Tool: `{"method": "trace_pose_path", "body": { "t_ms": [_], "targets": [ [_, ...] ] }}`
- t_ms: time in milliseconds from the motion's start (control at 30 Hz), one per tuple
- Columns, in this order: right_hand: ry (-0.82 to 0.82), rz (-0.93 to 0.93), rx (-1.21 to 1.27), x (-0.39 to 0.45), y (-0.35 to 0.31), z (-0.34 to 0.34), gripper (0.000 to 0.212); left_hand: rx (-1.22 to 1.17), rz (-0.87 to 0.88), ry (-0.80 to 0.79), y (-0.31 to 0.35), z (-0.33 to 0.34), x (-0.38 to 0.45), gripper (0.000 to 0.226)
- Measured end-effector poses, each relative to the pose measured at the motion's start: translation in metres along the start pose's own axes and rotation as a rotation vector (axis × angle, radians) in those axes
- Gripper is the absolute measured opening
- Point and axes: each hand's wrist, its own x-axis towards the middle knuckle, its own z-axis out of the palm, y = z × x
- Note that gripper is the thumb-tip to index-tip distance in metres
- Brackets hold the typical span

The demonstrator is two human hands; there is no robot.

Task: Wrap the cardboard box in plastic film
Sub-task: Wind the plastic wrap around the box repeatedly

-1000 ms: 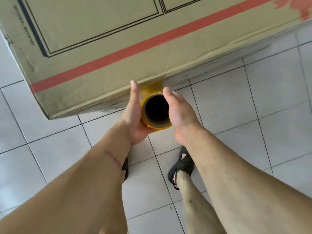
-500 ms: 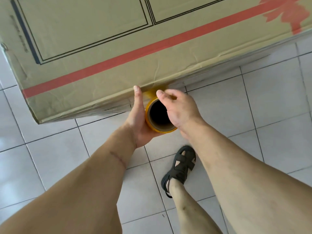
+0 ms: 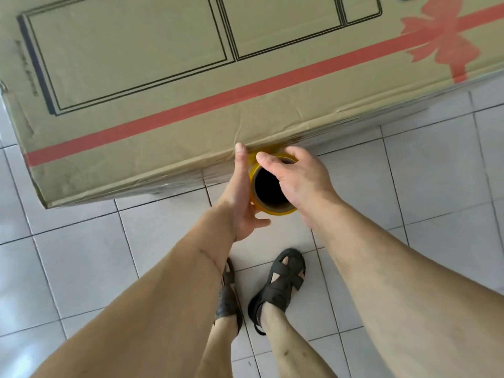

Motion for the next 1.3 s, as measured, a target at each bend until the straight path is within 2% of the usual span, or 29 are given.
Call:
{"method": "trace_pose_path", "body": {
  "t_ms": [67,167,333,533,700,833,1033,1167,1300],
  "targets": [
    [0.045,0.076,0.061,-0.003,0.004,-0.006,0.08,-0.045,0.047,0.06,0.004,0.008,0.006,0.111],
    [0.043,0.091,0.146,0.0,0.003,-0.01,0.06,-0.133,0.07,0.008,0.009,0.016,0.012,0.111],
    [0.071,-0.063,-0.029,0.009,-0.004,-0.023,0.067,-0.162,0.064,-0.07,0.002,0.027,0.015,0.103],
    [0.094,-0.123,-0.078,0.01,0.006,-0.024,0.068,-0.103,0.098,-0.024,0.004,0.028,0.012,0.101],
    [0.176,-0.317,-0.257,0.02,0.02,-0.024,0.06,-0.074,0.14,0.014,0.002,0.033,0.013,0.1],
    [0.246,-0.398,-0.303,0.031,0.027,-0.025,0.062,-0.057,0.202,0.039,-0.001,0.04,0.022,0.096],
    [0.272,-0.495,-0.366,0.038,0.03,-0.032,0.072,-0.048,0.252,-0.128,-0.008,0.034,0.03,0.098],
    [0.315,-0.573,-0.458,0.046,0.032,-0.036,0.079,0.09,0.348,-0.264,-0.016,0.017,0.045,0.094],
    [0.333,-0.674,-0.473,0.05,0.033,-0.034,0.089,0.241,0.465,-0.36,-0.023,0.003,0.058,0.099]
  ]
}}
